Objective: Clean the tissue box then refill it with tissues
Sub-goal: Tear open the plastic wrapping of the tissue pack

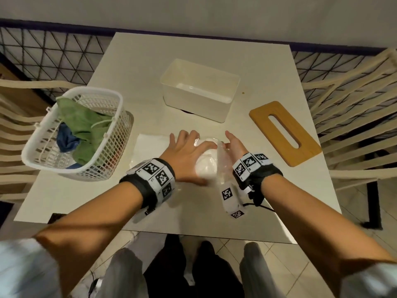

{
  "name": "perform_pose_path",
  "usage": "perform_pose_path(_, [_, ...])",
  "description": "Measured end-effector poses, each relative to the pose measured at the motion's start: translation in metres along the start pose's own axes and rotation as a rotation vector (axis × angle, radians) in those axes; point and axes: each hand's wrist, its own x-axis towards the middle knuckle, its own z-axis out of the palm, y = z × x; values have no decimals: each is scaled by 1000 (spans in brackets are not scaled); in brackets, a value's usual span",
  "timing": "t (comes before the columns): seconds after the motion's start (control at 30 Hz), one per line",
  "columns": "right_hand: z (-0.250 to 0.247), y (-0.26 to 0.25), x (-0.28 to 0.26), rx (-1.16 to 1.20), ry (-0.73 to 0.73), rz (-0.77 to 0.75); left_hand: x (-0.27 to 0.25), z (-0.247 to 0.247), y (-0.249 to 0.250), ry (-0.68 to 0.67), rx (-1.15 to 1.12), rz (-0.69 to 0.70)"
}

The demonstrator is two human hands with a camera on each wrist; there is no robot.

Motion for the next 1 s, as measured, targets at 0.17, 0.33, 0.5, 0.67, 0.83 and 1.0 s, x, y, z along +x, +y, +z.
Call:
perform_pose_path(0.17, [4, 13, 14, -436, -18, -65, 7, 16, 13, -52, 74, 9])
perform_pose_path(0.33, [-6, 8, 2, -1031, 185, -383, 11, 19, 13, -53, 87, 15])
perform_pose_path(0.5, [-45, 18, -9, -648, 87, -108, 11, 16, 9, -54, -63, -33])
perform_pose_path(0.67, [-67, 29, -20, -204, -193, 95, 19, 2, 19, -27, -93, -51])
perform_pose_path(0.83, [-64, 7, -23, 28, -48, -218, 33, -3, 37, -38, 139, -20])
perform_pose_path(1.0, [-47, -5, -28, 196, -24, -368, 47, -4, 44, -21, -108, -169])
